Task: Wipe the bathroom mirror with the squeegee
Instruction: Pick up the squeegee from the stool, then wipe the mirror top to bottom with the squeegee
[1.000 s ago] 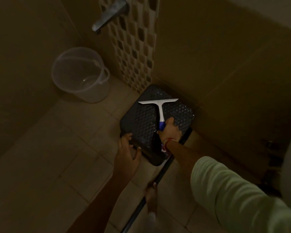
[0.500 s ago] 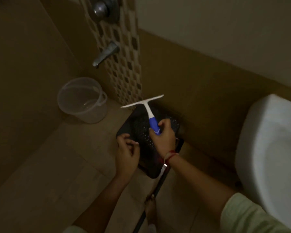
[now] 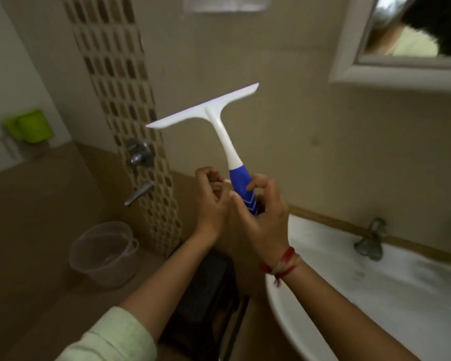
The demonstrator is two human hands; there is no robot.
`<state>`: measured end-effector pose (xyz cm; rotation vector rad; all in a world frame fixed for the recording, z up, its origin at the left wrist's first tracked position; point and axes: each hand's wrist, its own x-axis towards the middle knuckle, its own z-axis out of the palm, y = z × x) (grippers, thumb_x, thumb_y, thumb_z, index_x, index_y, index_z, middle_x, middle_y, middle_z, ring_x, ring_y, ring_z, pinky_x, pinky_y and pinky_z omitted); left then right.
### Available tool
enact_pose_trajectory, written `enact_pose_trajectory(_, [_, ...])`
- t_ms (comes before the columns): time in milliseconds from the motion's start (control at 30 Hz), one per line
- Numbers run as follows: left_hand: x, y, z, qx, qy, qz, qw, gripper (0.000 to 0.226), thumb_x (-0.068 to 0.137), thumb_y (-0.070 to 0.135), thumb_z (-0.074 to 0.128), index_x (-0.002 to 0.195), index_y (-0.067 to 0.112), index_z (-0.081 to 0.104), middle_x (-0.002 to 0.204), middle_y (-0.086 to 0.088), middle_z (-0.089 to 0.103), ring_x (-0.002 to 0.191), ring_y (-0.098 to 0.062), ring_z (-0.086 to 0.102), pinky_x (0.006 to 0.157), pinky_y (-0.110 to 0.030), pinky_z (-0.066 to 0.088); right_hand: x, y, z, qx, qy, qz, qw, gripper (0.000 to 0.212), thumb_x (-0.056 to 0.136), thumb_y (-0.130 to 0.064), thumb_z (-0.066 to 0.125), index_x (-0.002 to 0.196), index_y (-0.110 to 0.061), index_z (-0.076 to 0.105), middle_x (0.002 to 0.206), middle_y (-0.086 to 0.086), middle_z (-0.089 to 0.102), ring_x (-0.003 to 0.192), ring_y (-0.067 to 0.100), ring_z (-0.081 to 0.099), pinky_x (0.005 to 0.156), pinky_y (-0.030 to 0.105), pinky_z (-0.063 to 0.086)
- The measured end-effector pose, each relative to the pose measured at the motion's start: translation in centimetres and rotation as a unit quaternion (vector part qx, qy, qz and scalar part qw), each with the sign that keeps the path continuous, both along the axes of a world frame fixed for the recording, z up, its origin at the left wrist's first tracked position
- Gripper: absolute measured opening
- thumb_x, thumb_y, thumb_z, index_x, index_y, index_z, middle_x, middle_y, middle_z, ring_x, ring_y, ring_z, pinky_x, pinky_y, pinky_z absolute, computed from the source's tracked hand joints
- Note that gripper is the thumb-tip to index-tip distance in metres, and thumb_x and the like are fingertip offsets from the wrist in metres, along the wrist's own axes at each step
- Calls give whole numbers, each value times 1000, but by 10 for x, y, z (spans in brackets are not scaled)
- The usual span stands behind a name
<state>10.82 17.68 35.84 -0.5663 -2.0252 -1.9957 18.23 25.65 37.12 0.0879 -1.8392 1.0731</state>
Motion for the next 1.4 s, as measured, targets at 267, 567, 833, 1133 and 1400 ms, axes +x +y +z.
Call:
enact_pose_trajectory(267, [46, 70, 124, -10, 190, -24, 981, 20, 87, 23, 53, 102, 28, 40, 98, 5, 52, 89, -12, 56, 73, -37, 53, 94, 72, 117, 71, 108, -77, 989, 28, 78, -25, 67, 97, -22, 47, 95, -2, 53, 64, 20, 58, 51, 18, 47])
enact_pose_trajectory(567, [22, 126, 211, -60, 357, -3, 932, 24, 86, 18, 58, 107, 13, 48, 104, 2, 48, 99, -17, 48, 80, -27, 40, 144, 136, 233, 129, 232, -179, 947, 36, 79, -19, 63, 107, -22, 41, 112, -24, 49, 82, 7, 64, 57, 14, 54])
enact_pose_trajectory(833, [-42, 165, 290, -65, 441, 52, 894, 40, 84, 24, 60, 119, 12, 46, 124, -11, 46, 114, -28, 43, 85, -39, 39, 135, 181, 338, 176, 262, -279, 907, 43, 90, -22, 59, 129, -14, 43, 125, -1, 53, 86, 27, 64, 49, 4, 46])
enact_pose_trajectory(1133, [-80, 215, 325, -41, 457, -4, 889, 52, 96, 36, 28, 144, 33, 7, 155, -1, 16, 142, -17, 8, 114, -49, 12, 49, 182, 394, 103, 252, -334, 902, 43, 92, -17, 52, 134, -16, 44, 128, 6, 53, 105, 30, 59, 87, 48, 53])
enact_pose_trajectory(1400, [-87, 228, 319, 16, 471, 45, 881, 47, 98, 31, 21, 144, 32, 12, 153, -1, 21, 140, -11, 11, 112, -41, 10, 3, 192, 400, 105, 311, -367, 870, 43, 92, -12, 52, 134, -7, 44, 122, 17, 53, 100, 7, 46, 75, -7, 37])
